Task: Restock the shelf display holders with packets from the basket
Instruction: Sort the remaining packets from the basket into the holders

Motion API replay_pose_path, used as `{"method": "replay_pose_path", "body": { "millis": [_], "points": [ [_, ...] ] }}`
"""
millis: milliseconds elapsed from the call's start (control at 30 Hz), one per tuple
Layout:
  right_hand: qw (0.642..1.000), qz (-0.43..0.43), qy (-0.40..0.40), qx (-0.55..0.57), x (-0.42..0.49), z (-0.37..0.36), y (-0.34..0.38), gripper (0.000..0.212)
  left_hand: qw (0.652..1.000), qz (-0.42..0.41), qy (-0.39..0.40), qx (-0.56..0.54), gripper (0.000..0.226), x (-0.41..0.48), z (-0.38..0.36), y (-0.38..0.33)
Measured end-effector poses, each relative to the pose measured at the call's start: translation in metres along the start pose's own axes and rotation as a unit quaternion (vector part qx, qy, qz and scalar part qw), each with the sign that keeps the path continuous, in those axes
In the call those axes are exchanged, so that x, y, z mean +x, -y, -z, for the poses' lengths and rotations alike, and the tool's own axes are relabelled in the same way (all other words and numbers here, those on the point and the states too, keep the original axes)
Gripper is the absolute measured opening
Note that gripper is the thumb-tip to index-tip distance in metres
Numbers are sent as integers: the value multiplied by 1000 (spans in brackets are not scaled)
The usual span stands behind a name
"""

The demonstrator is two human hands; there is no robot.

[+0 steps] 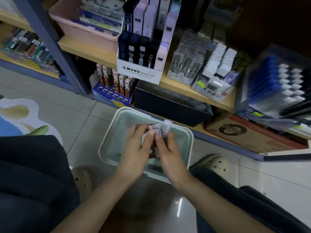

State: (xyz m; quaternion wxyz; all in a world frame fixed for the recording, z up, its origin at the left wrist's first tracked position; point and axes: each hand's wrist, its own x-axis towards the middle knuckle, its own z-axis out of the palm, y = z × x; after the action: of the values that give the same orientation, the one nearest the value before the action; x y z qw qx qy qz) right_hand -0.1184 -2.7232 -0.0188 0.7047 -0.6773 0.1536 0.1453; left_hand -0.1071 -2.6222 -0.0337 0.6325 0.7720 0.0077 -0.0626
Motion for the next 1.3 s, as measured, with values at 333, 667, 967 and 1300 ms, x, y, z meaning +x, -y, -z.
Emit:
{"method": "replay_pose_path", "body": {
  "millis": [333,667,967,1300],
  "points": [
    [948,14,-317,24,-3,94,-23,14,899,42,285,330,33,32,-53,126],
    [938,-49,-342,33,1,118,-72,10,719,148,539,412,53,62,-87,202],
    [939,-53,-336,51,9,124,-92,11,660,94,585,462,26,60,-103,227],
    [939,-64,-326,92,10,125,-94,12,703,132,558,420,13,54,-99,213]
  ]
}}
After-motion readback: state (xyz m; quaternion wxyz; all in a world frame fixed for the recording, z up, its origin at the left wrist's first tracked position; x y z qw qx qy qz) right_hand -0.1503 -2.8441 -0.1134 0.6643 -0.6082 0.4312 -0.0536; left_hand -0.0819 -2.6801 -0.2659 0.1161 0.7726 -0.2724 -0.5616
